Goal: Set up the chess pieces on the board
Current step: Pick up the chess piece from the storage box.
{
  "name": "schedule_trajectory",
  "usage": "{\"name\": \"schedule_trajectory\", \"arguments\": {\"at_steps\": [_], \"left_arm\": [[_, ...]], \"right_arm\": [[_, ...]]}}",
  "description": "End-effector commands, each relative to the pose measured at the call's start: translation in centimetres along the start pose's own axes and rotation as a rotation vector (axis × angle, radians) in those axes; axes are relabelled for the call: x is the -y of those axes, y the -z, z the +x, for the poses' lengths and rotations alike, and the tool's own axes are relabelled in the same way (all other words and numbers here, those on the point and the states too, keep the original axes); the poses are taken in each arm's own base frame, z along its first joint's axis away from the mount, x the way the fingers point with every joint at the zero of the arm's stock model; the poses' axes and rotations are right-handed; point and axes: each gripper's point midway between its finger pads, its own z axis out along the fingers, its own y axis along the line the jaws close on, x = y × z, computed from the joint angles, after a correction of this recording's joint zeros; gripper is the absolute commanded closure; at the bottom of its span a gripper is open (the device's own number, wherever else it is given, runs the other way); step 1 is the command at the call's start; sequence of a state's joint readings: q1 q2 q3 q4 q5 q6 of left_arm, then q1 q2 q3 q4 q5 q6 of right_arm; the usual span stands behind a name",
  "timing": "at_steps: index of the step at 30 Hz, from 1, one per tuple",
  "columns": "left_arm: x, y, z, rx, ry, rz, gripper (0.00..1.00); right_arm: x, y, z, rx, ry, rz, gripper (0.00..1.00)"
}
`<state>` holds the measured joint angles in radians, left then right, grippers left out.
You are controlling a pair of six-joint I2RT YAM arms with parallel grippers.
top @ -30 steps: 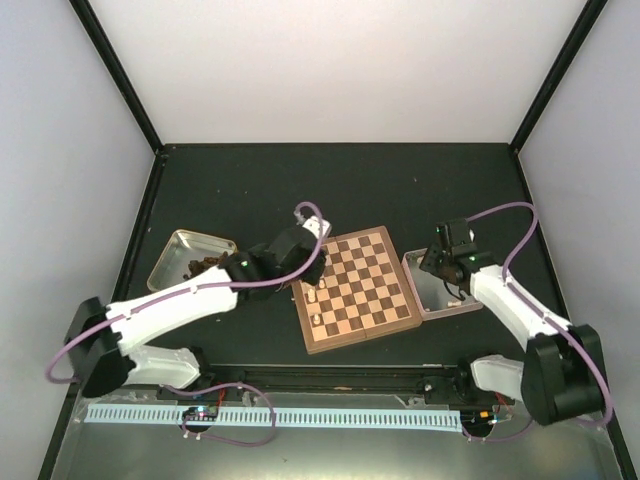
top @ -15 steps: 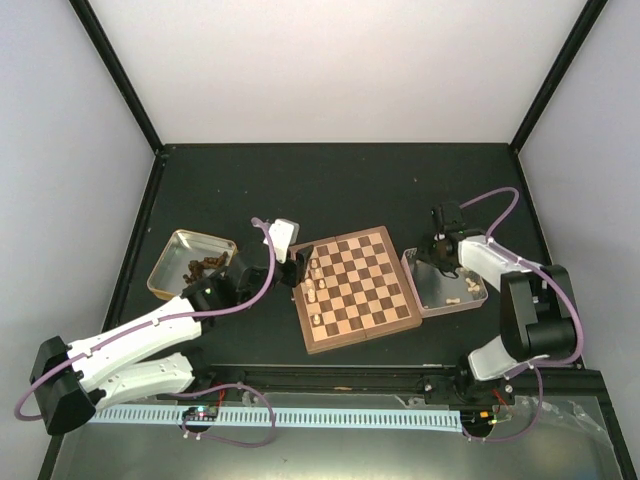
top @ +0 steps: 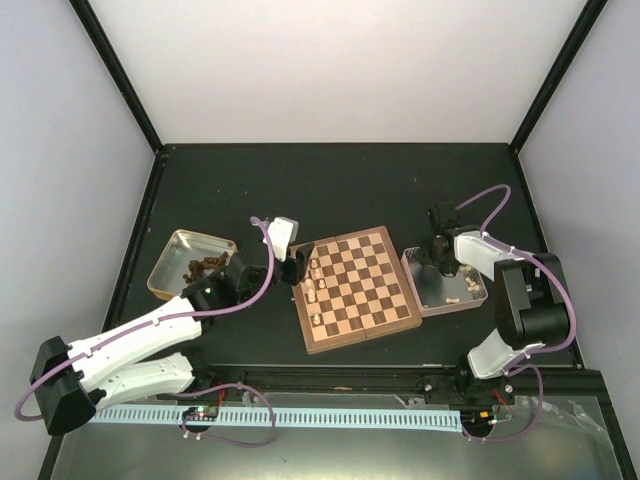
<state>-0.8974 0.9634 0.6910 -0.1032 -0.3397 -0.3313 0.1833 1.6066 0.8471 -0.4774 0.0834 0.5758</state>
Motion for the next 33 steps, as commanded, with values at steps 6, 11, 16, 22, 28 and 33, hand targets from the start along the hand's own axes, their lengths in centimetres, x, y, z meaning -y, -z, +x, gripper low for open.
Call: {"name": "schedule_trajectory", "arguments": {"at_steps": [6,11,16,22,28,33], "left_arm": [[0.1,-0.3,-0.7,0.023,0.002,0.006,0.43],[0.2,-0.3,-0.6,0.02,0.005,0.009,0.42],[0.3,-0.3,-0.7,0.021,0.007,0.011,0.42],[0.2,-0.4,-0.5,0.017,0.003,0.007,0.42],[0.3,-0.6,-0.4,0.009,0.004,0.01,0.42],[0.3,-0.5,-0.4,0.008,0.005,0.013,0.42]], "right_arm": [[0.4,0.5,-0.8,0.006,0.075,0.032,0.63],[0.0,0.2,-1.8,0.022,0.105,0.04,0.59],[-1.1,-0.4,-2.1,0.024,0.122,-0.011,0.63],[-0.5,0.1,-1.3,0.017,0.107,0.001,0.82],[1.3,0.5,1.6,-0.073,0.077,0.052,0.89],[1.5,0.3,1.7,-0.082,0.079,0.067,0.74]]}}
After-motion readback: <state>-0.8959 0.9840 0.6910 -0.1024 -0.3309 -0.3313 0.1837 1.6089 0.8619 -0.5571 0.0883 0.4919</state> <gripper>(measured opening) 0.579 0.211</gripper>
